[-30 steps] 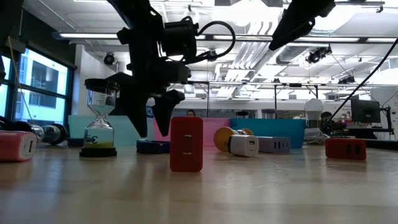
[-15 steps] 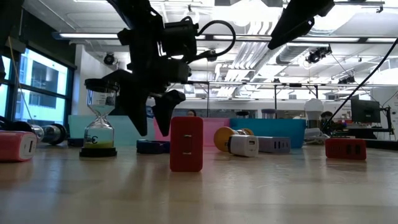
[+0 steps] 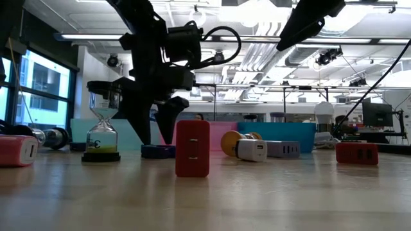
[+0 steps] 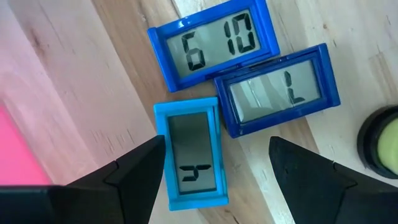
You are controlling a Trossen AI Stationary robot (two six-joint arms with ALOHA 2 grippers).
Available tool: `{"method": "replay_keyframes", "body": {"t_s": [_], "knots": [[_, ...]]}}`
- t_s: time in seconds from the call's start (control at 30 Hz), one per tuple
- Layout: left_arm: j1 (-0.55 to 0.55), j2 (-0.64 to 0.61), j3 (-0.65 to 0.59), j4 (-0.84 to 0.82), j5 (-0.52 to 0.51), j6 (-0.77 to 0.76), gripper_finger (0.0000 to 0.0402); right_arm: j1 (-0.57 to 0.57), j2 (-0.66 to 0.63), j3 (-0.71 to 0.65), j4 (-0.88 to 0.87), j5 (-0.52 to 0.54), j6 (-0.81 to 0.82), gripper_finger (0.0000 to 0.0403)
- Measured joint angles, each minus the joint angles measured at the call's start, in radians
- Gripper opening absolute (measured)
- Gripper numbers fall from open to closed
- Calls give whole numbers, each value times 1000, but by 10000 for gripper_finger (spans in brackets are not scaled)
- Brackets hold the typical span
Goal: Pick & Place Office items
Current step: Put the light blue digital clock into the pink bin
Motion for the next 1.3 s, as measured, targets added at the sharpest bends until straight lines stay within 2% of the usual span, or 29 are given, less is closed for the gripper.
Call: {"method": "replay_keyframes", "body": {"t_s": [0.23,0.63,0.87,1.13,1.3], "knots": [[0,5,0,11,-47,1,281,0,0,0,0,0,0,231],[0,56,2,25,-51,-4,272,0,-1,0,7,-3,0,231],[0,56,1,22,-52,0,223,0,-1,0,11,-3,0,231],[-1,56,1,25,-69,-9,128,0,-1,0,11,-3,0,231],[-10,56,2,28,-98,-14,128,0,-1,0,11,-4,0,231]]}}
